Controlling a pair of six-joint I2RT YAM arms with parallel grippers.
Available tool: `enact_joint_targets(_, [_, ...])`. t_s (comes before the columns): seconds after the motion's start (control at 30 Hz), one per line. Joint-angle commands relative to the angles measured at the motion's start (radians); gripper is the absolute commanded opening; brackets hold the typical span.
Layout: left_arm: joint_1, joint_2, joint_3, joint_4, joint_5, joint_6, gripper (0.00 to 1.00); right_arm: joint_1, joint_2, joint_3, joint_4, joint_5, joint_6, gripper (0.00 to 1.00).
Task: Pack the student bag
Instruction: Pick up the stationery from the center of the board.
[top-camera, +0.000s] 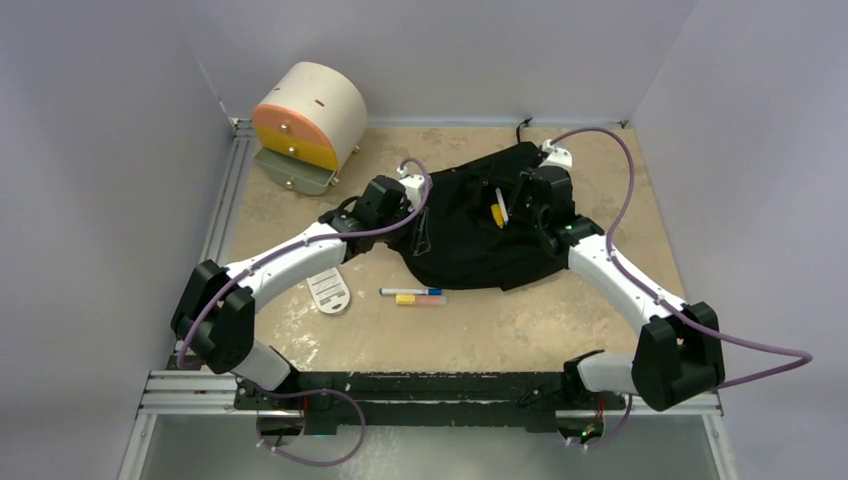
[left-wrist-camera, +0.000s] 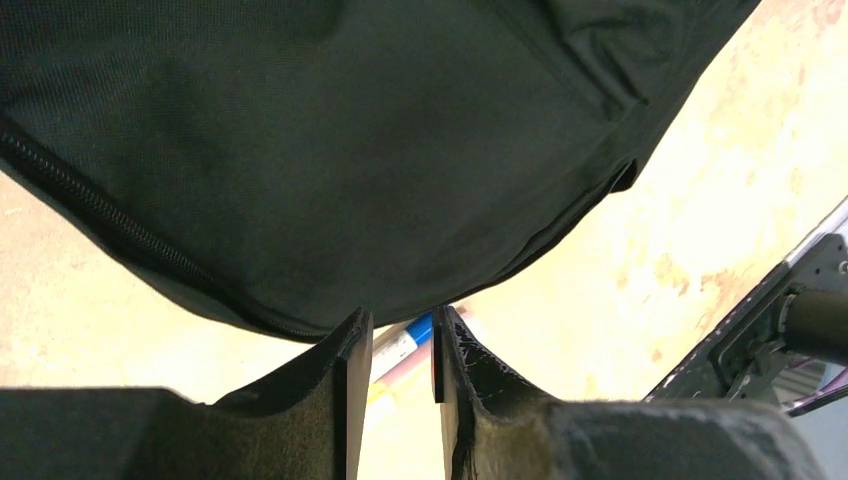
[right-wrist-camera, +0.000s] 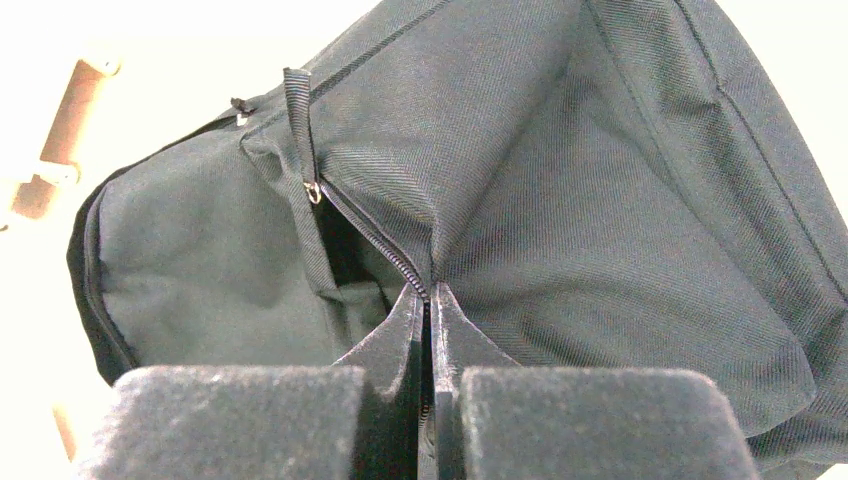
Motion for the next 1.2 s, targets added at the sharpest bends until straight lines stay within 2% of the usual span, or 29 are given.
enact_joint_targets(0.0, [-0.003, -0.053, -0.021, 0.006, -0.008, 0.048, 0.27, -0.006, -0.021, 0.029, 0.089, 0.012, -0.031, 0.0])
enact_joint_targets(0.2, [-0.03, -0.048, -0.023, -0.066, -0.017, 0.105, 0.26, -0.006, 0.009, 0.034, 0.112, 0.016, -0.044, 0.0])
enact_joint_targets(0.4, [-0.132, -0.011, -0.035, -0.136, -0.052, 0.127, 0.25, -0.006, 0.016, 0.008, 0.179, -0.045, -0.096, 0.0])
enact_joint_targets(0.57, [-0.194, 0.036, -0.038, -0.189, -0.063, 0.129, 0.25, -0.006, 0.034, 0.02, 0.15, -0.069, -0.08, 0.0])
enact_joint_targets(0.77, [-0.209, 0.072, -0.05, -0.198, -0.075, 0.123, 0.29, -0.006, 0.054, 0.039, 0.131, -0.105, -0.062, 0.0])
enact_joint_targets(0.9, [-0.211, 0.078, -0.054, -0.184, -0.075, 0.128, 0.39, -0.005, 0.053, 0.039, 0.127, -0.107, -0.063, 0.0])
enact_joint_targets(1.17, [-0.216, 0.119, -0.041, -0.177, -0.087, 0.152, 0.41, -0.006, 0.031, 0.019, 0.133, -0.095, -0.056, 0.0])
